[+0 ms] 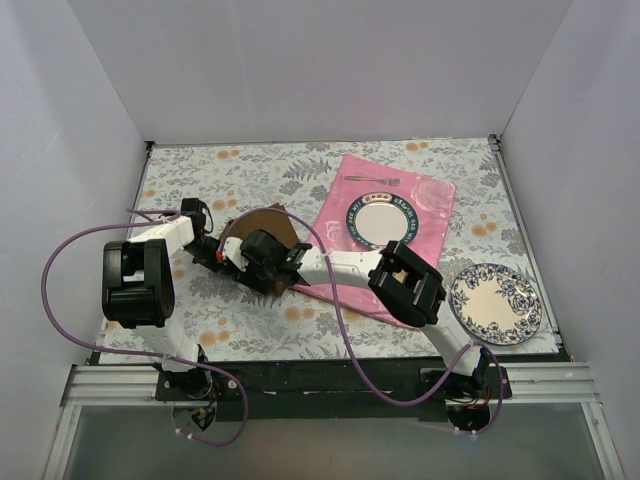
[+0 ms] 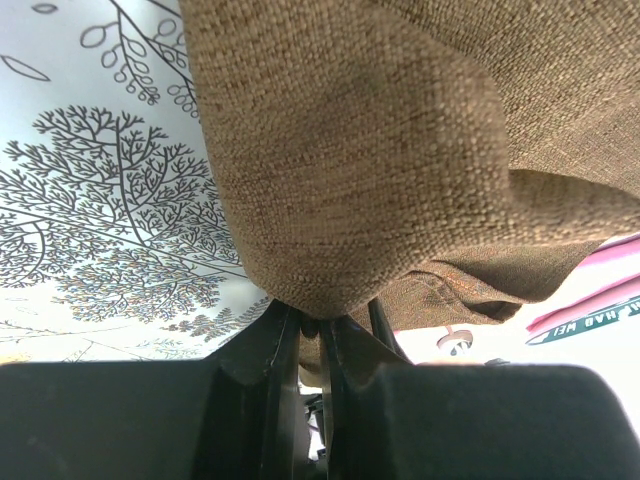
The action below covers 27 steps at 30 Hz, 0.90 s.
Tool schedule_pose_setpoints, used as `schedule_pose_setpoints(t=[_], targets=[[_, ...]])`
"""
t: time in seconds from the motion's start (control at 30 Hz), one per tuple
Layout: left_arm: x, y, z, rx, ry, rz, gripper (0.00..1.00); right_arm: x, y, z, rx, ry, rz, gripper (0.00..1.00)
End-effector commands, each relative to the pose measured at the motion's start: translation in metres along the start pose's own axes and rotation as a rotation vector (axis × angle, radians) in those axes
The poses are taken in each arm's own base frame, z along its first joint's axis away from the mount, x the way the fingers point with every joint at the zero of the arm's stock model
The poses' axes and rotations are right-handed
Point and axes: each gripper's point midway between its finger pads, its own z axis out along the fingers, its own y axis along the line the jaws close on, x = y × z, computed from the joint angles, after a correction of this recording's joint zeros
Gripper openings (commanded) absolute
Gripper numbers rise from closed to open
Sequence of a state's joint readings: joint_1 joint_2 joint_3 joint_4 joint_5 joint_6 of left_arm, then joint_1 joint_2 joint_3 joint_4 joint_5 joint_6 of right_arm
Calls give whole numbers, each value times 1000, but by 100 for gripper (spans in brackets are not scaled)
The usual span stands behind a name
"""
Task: Fold the napkin, place the utensils inside, and roll it up
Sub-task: Roll the napkin with the utensil
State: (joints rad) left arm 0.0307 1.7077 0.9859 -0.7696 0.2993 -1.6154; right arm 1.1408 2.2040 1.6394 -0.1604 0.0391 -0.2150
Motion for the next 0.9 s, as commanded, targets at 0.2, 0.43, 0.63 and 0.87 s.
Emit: schedule_pose_setpoints(t=[0.2,0.43,0.63,0.87], targets=[[-25,7,6,-47,-117,42,0,25,4,27,-57,21,87,22],[-48,-18,-34,84,-333,188,43,13,22,24,-318,-21,364,1],[-60,-18,-83,123,-530,278,63,15,32,27,-509,-20,610,1],[-34,6,-62,140,-445,222,80,-6,30,12,-752,-124,979,1]])
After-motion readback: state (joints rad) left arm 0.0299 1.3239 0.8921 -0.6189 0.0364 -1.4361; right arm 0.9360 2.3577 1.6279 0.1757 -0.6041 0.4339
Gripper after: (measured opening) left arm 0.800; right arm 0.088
